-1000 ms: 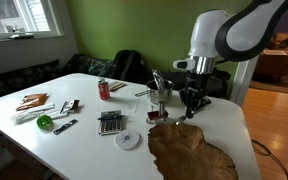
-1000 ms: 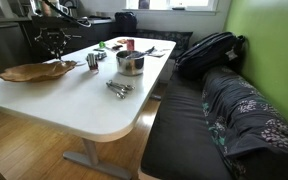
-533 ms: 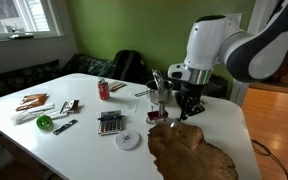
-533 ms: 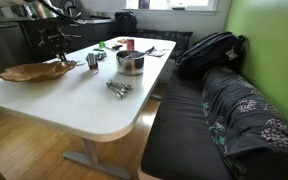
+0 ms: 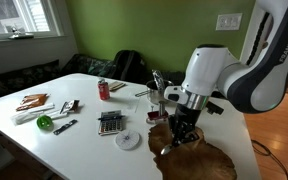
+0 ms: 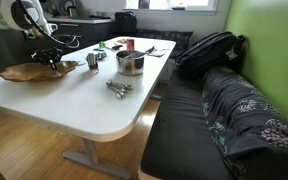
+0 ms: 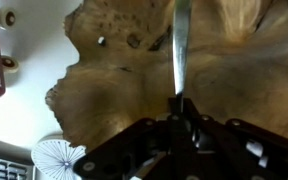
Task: Put one silver spoon on the wooden tray
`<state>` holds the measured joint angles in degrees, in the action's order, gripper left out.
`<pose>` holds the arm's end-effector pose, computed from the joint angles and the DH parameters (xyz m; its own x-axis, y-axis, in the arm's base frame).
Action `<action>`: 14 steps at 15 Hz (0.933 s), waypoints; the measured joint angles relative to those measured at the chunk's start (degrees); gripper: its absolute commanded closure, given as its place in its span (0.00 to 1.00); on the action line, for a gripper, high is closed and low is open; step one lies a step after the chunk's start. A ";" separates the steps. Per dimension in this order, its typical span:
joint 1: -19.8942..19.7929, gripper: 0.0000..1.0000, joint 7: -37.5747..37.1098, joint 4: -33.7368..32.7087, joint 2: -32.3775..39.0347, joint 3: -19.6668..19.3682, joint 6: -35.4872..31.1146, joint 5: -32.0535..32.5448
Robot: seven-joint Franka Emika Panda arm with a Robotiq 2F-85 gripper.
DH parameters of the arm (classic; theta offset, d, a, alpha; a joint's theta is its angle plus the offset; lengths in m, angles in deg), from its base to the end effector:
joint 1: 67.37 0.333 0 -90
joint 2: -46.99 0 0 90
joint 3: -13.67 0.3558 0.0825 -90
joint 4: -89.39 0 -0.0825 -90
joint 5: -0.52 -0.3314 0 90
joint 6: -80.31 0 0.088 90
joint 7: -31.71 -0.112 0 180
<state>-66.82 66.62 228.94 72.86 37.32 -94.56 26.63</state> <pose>0.4386 0.2324 0.2431 0.1287 0.9674 0.2183 0.9816 -0.1556 0.1107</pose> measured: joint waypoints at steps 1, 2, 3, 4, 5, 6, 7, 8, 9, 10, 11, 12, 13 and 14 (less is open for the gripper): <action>-0.65 0.98 0.69 -0.08 0.27 0.20 0.03 0.00; -1.33 0.98 1.71 -0.13 0.25 0.23 0.21 0.14; -2.00 0.98 2.92 -0.22 0.10 0.20 0.39 0.38; -2.73 0.98 4.45 -0.37 -0.13 0.20 0.42 0.66; -3.45 0.98 6.20 -0.65 -0.36 0.27 0.48 0.97; -4.19 0.98 8.14 -1.01 -0.53 0.54 0.64 1.19; -5.14 0.98 10.29 -1.33 -0.63 1.27 1.16 1.23; -6.47 0.98 12.67 -1.62 -0.66 2.59 2.25 1.23; -7.90 0.98 14.83 -1.78 -0.66 4.19 3.65 1.14; -9.53 0.98 17.06 -1.85 -0.63 6.12 5.46 0.84; -11.16 0.98 19.24 -1.88 -0.62 8.13 7.68 0.33; -12.56 0.98 21.18 -1.94 -0.63 9.91 10.09 -0.17; -13.65 0.98 23.05 -2.08 -0.64 11.30 12.56 -0.50; -14.44 0.98 24.76 -2.30 -0.64 12.25 14.83 -0.65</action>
<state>-81.26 91.38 226.64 72.22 49.57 -79.73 25.97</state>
